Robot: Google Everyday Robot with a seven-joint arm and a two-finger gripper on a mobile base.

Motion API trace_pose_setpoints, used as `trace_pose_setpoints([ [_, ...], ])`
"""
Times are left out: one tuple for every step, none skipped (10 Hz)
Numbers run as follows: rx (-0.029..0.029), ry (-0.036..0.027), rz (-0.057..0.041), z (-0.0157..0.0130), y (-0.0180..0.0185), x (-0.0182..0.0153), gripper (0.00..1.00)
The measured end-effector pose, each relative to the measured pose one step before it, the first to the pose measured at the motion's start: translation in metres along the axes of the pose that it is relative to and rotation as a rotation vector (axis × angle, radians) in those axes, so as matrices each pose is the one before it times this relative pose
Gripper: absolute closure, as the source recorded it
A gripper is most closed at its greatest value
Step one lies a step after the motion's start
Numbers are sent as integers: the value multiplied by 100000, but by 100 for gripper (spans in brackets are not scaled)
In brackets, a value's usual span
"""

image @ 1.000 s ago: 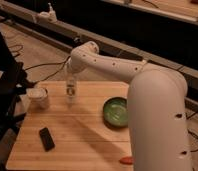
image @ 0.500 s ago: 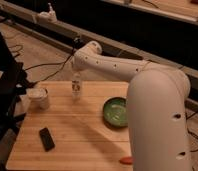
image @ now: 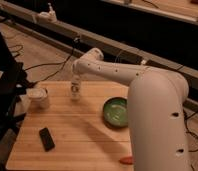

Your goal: Stand the bottle upright

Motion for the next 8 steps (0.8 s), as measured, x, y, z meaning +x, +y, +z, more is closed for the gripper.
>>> trace_pose_setpoints([
  [690, 429, 107, 333, 12, -241, 91],
  [364, 147, -116, 239, -22, -206, 83],
  [-440, -297, -736, 298, 102, -364, 71],
  [-656, -283, -1032, 132, 15, -243, 60],
  [-311, -27, -662, -19, -102, -35, 53],
  [-424, -210, -1472, 10, -331, -143, 43],
  [-290, -488, -2070, -30, -658, -215, 31],
  [45, -251, -1469, -76, -588, -125, 24],
])
